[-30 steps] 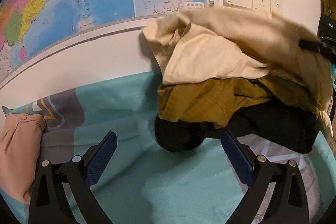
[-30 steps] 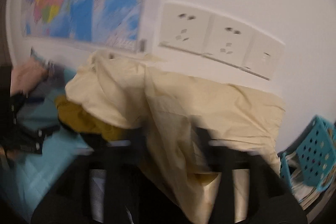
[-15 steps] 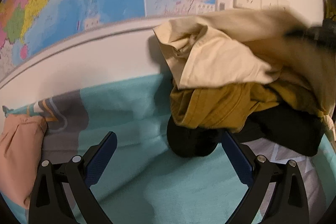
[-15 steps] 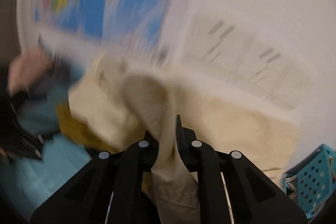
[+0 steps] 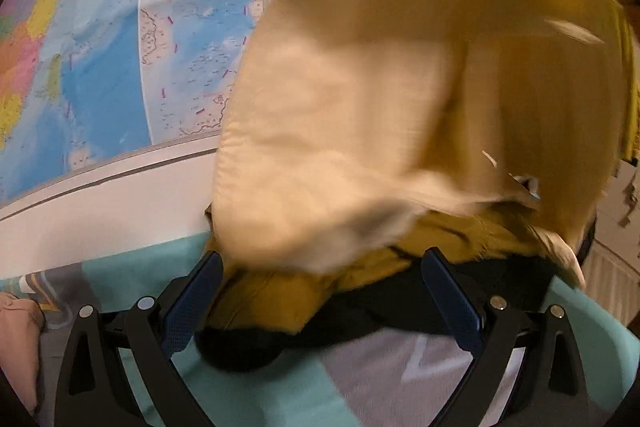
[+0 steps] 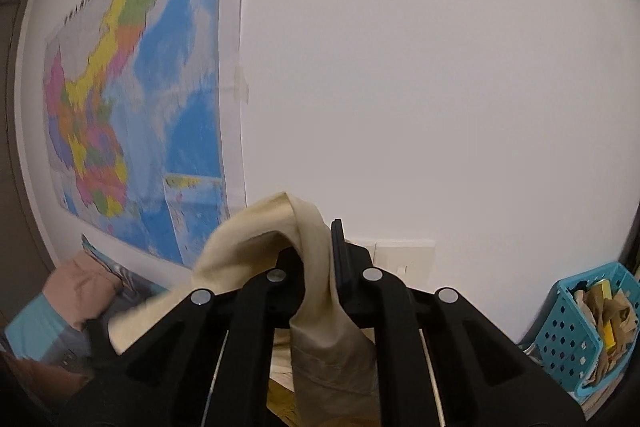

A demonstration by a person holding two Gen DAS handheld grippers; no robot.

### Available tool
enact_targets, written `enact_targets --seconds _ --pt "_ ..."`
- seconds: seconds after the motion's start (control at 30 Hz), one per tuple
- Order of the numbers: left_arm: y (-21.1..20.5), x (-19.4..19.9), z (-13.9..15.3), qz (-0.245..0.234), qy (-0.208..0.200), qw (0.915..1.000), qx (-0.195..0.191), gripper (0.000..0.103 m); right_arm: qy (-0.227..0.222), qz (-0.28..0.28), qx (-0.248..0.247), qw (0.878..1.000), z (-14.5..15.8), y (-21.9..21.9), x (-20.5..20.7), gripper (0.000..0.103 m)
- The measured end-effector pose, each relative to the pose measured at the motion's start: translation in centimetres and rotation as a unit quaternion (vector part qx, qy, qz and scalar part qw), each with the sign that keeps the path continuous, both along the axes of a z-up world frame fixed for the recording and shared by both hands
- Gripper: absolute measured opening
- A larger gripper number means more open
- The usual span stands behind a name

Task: Fold large clothes

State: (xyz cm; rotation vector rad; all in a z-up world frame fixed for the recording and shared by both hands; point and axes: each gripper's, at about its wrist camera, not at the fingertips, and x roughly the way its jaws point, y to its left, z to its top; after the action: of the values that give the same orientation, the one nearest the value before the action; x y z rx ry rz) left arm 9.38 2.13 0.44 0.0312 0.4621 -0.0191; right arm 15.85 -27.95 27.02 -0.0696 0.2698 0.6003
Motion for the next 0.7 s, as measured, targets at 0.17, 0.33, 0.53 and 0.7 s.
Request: enact_targets --seconds 0.17,0.33,0.53,0.7 --pt "1.1 3.1 0.3 -0.006 -0.021 0.9985 -0.051 0.095 -0.015 -0.005 0.018 1.0 1.7 -2.3 -1.0 0.007" --pt "-1.7 4.4 3.0 -0.126 -0.051 0.9897 -0.044 0.017 -0.031 -0.022 0.012 0.999 4.2 -2.9 -2.7 0.007" --pt "1.3 3.5 10.7 -0.132 -0.102 0.9804 -0.105 0.007 -0.083 -0.037 0.035 0.995 10.2 -5.5 -8.6 0.006" --pt "4.3 -2.2 18.9 -0.14 -0.175 0.9678 -0.115 0.007 -0.157 -0.015 0.057 0.986 15.5 -6.9 -17.2 0.006"
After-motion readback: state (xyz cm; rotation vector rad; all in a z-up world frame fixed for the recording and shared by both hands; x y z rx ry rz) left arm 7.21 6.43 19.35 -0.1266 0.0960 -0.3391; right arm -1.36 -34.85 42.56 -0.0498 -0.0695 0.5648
